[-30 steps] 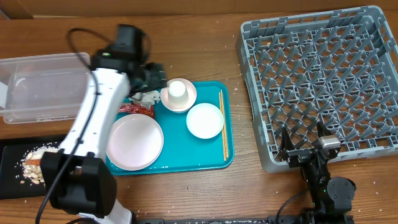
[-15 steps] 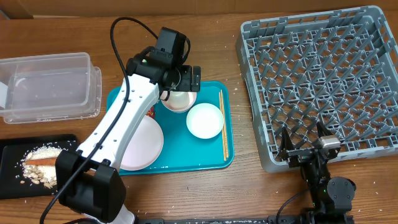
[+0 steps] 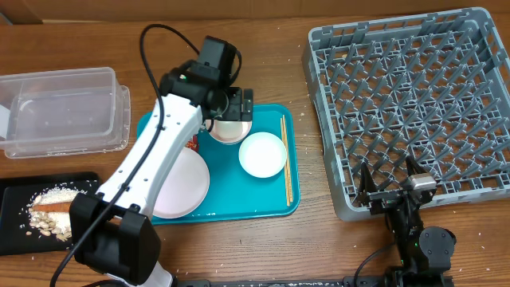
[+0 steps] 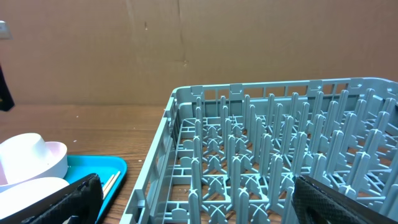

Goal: Sort waste into correct bins and load items into the dishwasher
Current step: 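Move the left gripper to the red wrapper and tissue on the tray, then grasp the red wrapper and crumpled tissue together with the left gripper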

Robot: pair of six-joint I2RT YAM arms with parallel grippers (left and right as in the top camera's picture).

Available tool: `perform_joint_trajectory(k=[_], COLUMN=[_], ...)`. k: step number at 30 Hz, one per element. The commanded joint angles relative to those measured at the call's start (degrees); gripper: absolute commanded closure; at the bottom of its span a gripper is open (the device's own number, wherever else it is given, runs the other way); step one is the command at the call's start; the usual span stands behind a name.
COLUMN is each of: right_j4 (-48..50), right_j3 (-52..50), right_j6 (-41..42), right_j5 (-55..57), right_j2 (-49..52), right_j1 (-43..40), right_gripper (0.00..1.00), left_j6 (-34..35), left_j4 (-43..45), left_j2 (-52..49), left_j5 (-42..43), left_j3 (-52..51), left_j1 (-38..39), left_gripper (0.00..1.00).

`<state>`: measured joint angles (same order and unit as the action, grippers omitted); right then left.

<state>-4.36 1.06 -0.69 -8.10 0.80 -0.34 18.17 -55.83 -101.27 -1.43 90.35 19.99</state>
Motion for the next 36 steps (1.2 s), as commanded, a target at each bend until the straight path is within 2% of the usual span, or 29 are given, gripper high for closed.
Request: perform_joint_trajectory(k=[1, 6, 9, 12, 16, 24, 26, 30, 32, 36], right_j4=[0.20, 0.20, 0.20, 0.20, 0.20, 0.20, 0.20, 0.20, 0.20, 0.20], right_j3=[-0.59, -0.59, -0.59, -0.59, -0.59, -0.59, -0.59, -0.59, -0.59, -0.59], right_j6=[-0.22, -0.22, -0.22, -0.22, -0.22, -0.22, -0.22, -0.22, -0.22, -0.22], right_j5=[0.50, 0.50, 0.50, 0.48, 0.48, 0.50, 0.48, 0.50, 0.50, 0.50], right_j2=[-0.63, -0.63, -0.63, -0.63, -0.63, -0.63, -0.63, -0.63, -0.63, -0.63], right_j1=[-0.15, -0.17, -0.15, -0.17, -0.17, -0.15, -0.15, -0.17, -0.17, -0.17], right_gripper=[0.00, 0.00, 0.00, 0.00, 0.00, 0.00, 0.00, 0.00, 0.00, 0.00], left_j6=[1.75, 9.97, 10.60, 12.13, 18.32, 28.28, 29.66, 30.16, 30.14, 30.16], left_j4=[-1.75, -5.66, -6.21, -7.65, -9.40, -9.49, -9.35, -9.11, -9.27, -10.23], left_j2=[3.61, 3.82, 2.95, 1.20, -0.96, -7.21, -9.18, -12.22, -13.53, -15.65], left_j5=[-3.30, -1.36, 0.66, -0.76, -4.07, -1.57, -1.51, -0.07, 1.53, 2.56], left_j3=[4.76, 6.27, 4.63, 3.87, 3.87, 3.87, 3.87, 3.87, 3.87, 3.87], left_j1=[-3.52, -8.52, -10.01, -10.54, -11.41, -13.22, -13.33, -13.94, -14.32, -14.73], left_gripper=[0.00, 0.00, 0.00, 0.01, 0.07, 0.15, 0.18, 0.42, 0.45, 0.44])
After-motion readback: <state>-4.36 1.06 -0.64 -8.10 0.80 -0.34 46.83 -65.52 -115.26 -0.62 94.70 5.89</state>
